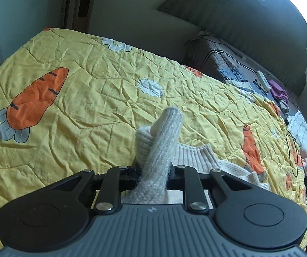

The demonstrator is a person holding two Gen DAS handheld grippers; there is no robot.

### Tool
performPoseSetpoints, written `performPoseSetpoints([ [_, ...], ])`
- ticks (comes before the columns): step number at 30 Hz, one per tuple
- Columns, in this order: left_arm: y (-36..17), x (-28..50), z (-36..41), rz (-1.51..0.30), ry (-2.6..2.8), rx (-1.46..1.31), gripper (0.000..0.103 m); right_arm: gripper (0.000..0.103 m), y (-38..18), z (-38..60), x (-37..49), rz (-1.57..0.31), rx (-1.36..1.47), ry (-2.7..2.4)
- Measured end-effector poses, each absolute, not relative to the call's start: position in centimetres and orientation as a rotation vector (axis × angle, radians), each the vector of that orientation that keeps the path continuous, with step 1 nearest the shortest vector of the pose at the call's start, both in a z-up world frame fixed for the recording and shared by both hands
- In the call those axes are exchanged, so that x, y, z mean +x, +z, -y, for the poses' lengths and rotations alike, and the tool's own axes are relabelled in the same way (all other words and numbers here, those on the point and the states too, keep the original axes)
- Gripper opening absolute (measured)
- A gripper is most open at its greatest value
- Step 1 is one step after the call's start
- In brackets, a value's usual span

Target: Fold small clothes

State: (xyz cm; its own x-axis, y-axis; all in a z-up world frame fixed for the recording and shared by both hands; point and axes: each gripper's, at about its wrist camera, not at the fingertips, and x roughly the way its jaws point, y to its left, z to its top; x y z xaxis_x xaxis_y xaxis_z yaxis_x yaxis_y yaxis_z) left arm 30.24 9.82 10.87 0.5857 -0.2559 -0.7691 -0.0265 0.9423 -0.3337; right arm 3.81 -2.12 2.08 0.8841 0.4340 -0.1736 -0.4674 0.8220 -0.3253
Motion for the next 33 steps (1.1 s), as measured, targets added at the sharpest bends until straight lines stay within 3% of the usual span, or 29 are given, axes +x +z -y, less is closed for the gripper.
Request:
performPoseSetpoints([
  [14, 14.3, 28.6, -1.4, -0.890, -0.167, -0.323, 0.019, 0.021, 2.9, 14.7, 5.8, -0.247, 0.249, 0.550],
  [33, 12.2, 27.2, 15.7, -0.879, -0.261, -0.141, 0.019, 0.021, -0.7, 27.6, 2.9, -0.245, 0.531, 0.421],
])
